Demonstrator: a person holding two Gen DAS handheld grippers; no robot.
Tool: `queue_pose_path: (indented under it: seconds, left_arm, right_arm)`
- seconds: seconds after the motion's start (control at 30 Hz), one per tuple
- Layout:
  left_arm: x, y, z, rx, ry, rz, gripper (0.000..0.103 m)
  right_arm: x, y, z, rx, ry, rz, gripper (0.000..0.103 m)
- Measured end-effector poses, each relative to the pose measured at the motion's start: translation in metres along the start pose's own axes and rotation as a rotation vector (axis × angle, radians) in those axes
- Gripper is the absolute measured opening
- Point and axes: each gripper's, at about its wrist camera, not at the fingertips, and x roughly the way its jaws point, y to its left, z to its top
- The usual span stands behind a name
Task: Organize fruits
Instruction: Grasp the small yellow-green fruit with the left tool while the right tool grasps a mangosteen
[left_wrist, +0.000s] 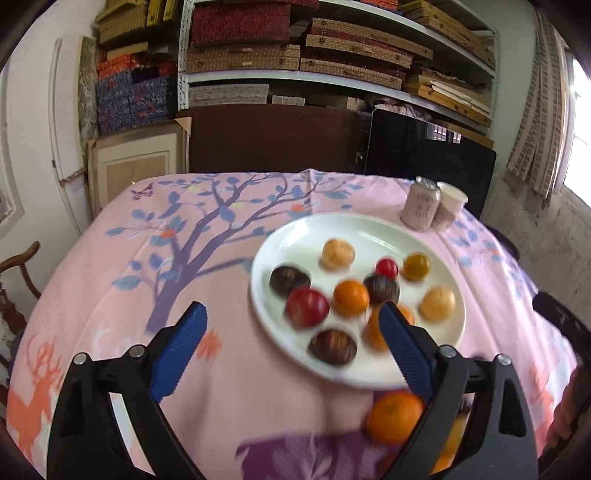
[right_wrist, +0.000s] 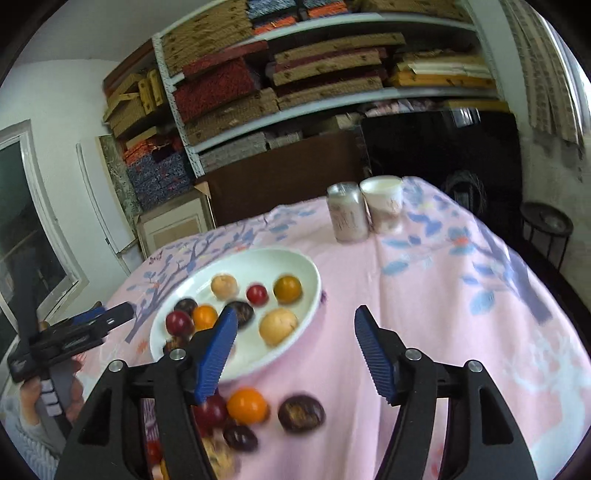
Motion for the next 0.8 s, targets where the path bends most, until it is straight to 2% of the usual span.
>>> queue_pose_path:
  seconds: [0.07, 0.13, 0.33, 0.6, 0.8]
  left_arm:
    - [-0.017, 0.002, -0.024, 0.016, 0.013, 0.012, 0.092]
    - [-0.036, 0.007, -0.05, 0.009, 0.019, 0.013, 0.092]
    - [-0.073, 0.015, -0.109, -0.003, 0.051, -0.027, 0.092]
    - [-0.074, -0.002, -0.125, 0.074, 0.114, -0.083, 0.092]
    - [-0.052, -0.013, -0.126, 0.12, 0.206, -0.065, 0.092]
  right_arm:
    - [-0.004, -0.01, -0.009, 0.039, 0.014, -0.013, 0.069]
    - [-0.01, -0.017, -0.016, 0.067, 0.005, -0.022, 0.075]
    - [-0.02, -0.022, -0.028, 0.087, -0.007, -0.033, 0.076]
    - [-0.022, -0.014, -0.034, 0.027, 0.008, -0.034, 0.076]
    - [-0.021, -0.011, -0.036, 0.015, 0.021, -0.037, 0.078]
